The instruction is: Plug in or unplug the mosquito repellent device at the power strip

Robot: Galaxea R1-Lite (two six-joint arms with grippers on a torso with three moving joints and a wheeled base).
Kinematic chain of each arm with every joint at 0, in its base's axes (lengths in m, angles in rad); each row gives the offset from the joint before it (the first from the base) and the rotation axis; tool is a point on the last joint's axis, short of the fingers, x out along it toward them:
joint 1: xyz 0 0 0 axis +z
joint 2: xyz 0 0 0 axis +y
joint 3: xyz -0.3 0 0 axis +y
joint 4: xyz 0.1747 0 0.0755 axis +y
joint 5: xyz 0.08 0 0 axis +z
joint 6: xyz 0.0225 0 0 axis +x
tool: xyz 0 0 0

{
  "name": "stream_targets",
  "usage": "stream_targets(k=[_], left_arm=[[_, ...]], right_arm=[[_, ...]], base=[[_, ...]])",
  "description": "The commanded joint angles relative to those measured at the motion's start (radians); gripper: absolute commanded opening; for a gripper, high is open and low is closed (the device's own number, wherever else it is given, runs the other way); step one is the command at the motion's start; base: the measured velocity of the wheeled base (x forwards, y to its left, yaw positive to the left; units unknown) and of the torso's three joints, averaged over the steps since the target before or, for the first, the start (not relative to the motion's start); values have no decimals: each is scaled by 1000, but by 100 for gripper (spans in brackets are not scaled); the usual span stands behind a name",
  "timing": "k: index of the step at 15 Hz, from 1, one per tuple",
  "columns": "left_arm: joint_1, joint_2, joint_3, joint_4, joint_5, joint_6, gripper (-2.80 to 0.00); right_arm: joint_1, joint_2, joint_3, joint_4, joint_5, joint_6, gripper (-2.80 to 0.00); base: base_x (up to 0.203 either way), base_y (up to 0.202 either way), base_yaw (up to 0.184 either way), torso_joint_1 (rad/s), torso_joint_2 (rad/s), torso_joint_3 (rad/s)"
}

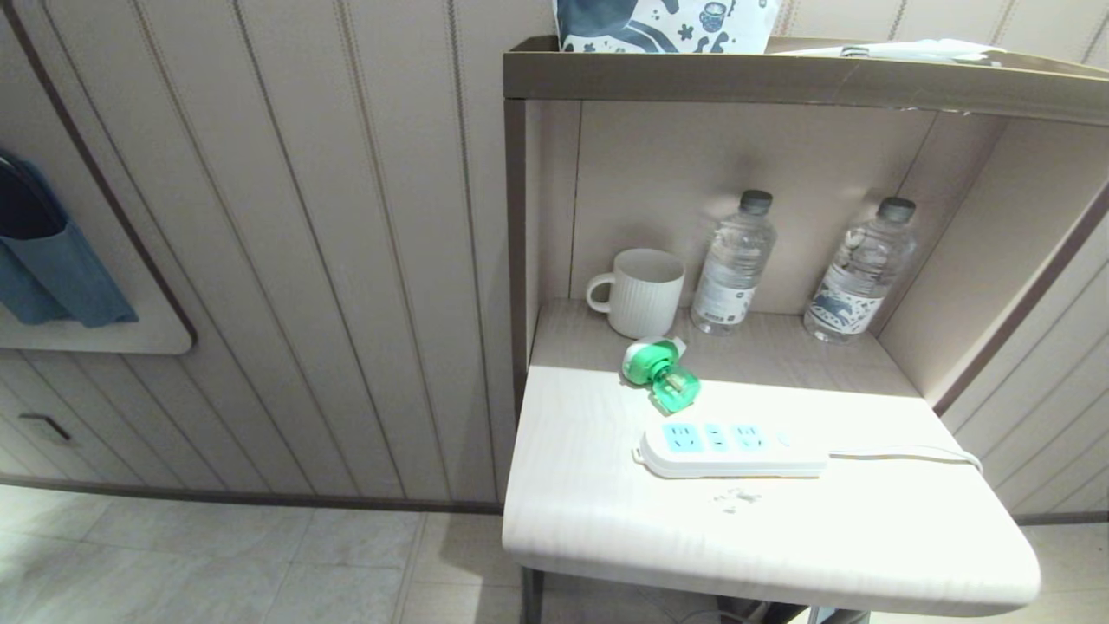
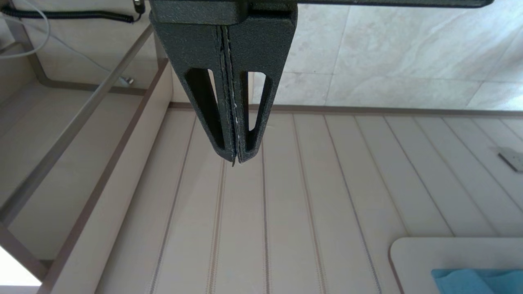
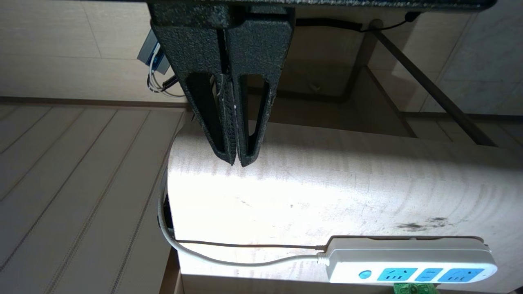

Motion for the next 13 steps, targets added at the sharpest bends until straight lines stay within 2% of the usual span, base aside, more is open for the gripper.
stream_targets(k=[1,13], left_arm=[[0,1,0,0,0,0,-280],[0,1,1,-1,0,0,-280]], right_arm=[[0,2,0,0,0,0,-280],[0,3,0,0,0,2,-280]], base=[[0,0,0,0,0,0],[0,0,0,0,0,0]])
